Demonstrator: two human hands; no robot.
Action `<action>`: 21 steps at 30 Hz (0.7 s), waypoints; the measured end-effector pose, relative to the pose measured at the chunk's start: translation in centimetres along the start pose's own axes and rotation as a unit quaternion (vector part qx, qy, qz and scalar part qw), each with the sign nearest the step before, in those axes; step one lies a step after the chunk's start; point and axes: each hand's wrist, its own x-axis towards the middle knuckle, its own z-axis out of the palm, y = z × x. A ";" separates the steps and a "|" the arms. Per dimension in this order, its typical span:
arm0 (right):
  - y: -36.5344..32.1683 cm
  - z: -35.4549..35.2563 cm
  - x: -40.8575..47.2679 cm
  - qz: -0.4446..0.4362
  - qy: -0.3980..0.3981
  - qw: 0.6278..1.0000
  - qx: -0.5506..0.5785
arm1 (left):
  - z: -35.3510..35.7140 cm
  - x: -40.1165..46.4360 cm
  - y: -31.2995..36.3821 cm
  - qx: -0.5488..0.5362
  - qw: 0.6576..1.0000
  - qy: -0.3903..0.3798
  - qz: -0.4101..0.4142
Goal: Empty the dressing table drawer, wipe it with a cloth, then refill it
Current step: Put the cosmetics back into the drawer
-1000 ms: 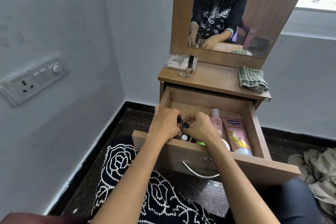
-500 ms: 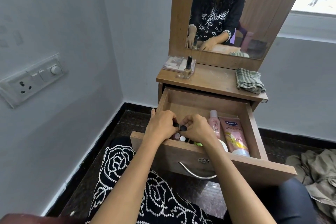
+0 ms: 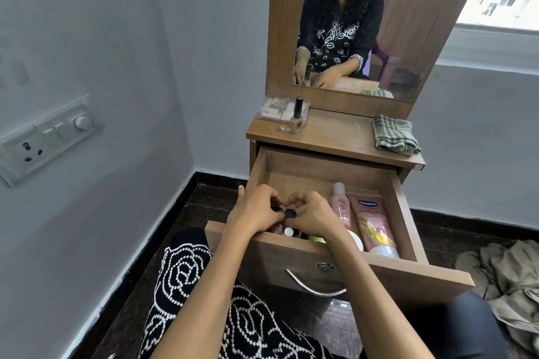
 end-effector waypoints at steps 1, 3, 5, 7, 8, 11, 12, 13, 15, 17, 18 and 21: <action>0.0 0.0 0.1 -0.001 0.000 1.000 0.003 | -0.1 -0.1 0.1 -0.006 1.000 -0.002 -0.003; 0.1 0.0 0.1 -0.003 0.001 1.000 0.005 | -0.2 -0.2 0.2 -0.011 1.000 -0.002 -0.002; 0.2 0.0 0.1 -0.005 0.005 1.000 0.009 | -0.3 -0.3 0.2 -0.022 1.000 -0.001 -0.004; 0.2 0.0 0.1 -0.008 0.008 1.000 0.016 | -0.2 -0.3 0.1 -0.036 0.999 0.002 -0.008; 0.2 0.0 0.1 -0.010 0.011 1.000 0.022 | -0.2 -0.2 0.0 -0.046 0.999 0.003 -0.008; 0.2 0.0 0.1 -0.013 0.019 0.999 0.041 | 0.0 -0.1 -0.3 -0.069 0.998 0.008 -0.007; 0.2 0.0 0.2 -0.016 0.020 0.999 0.047 | 0.0 -0.1 -0.3 -0.072 0.997 0.010 -0.007; 0.2 0.0 0.2 -0.020 0.022 0.998 0.052 | 0.0 -0.1 -0.3 -0.078 0.997 0.013 -0.006; 0.2 0.1 0.2 -0.029 0.030 0.997 0.065 | 0.0 -0.2 -0.2 -0.098 0.995 0.026 0.003; 0.1 0.1 0.1 -0.052 0.057 0.994 0.082 | -0.2 -0.3 -0.1 -0.136 0.989 0.050 0.014; 0.0 0.1 0.1 -0.071 0.076 0.990 0.092 | -0.3 -0.2 -0.1 -0.163 0.984 0.069 0.019; -0.9 -0.6 -0.2 -0.123 0.129 0.972 0.154 | -0.8 0.2 0.2 -0.230 0.963 0.140 0.026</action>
